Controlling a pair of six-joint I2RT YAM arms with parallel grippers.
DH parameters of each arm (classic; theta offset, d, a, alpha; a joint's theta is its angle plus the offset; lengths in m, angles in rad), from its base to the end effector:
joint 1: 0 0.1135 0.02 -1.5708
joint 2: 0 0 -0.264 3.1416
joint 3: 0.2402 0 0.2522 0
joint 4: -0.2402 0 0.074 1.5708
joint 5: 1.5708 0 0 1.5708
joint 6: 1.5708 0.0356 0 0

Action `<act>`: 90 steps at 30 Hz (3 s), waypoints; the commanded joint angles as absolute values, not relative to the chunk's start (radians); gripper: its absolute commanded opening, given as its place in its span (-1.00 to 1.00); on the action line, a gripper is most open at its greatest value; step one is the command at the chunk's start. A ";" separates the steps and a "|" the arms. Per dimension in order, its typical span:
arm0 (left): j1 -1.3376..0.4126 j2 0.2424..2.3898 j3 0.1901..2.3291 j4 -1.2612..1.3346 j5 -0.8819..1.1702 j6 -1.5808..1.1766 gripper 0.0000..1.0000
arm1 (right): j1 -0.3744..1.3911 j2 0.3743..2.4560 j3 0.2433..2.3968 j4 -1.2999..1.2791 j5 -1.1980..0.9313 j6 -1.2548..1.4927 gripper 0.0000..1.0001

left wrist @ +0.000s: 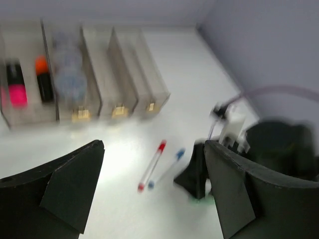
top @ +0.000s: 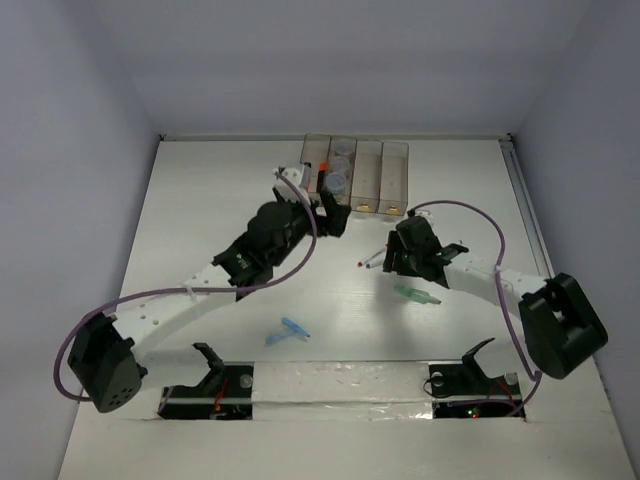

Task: Sort the stationery into containers
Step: Pick up the pen from the center of the board, then place the pen in the storage box.

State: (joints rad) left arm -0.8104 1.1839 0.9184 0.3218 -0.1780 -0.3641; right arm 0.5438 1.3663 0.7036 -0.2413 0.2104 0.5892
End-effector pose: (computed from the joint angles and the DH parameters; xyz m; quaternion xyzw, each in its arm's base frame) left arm 0.1985 -0.1995 0.3577 0.0884 0.6815 -0.3502 0.6364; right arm 0.2295 0.1301 0.1831 0.0557 0.9387 0.0909 0.3279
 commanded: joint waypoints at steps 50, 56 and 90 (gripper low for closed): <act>-0.983 1.314 0.669 0.403 -0.311 -0.413 0.51 | 0.494 1.465 0.965 -0.170 0.488 0.562 -1.00; -0.983 1.459 0.765 0.405 -0.336 -0.431 0.45 | 0.385 1.543 1.121 -0.066 0.321 0.442 -1.00; -0.983 2.071 1.305 0.239 -0.423 -0.566 0.14 | 0.268 1.451 1.066 0.037 -0.072 0.429 0.49</act>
State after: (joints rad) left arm -0.9760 2.0556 1.2488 0.2726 -0.3962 -0.5598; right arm 0.2676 1.5059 1.1511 -0.0490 -0.0025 0.3897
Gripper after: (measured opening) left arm 0.582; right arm 0.742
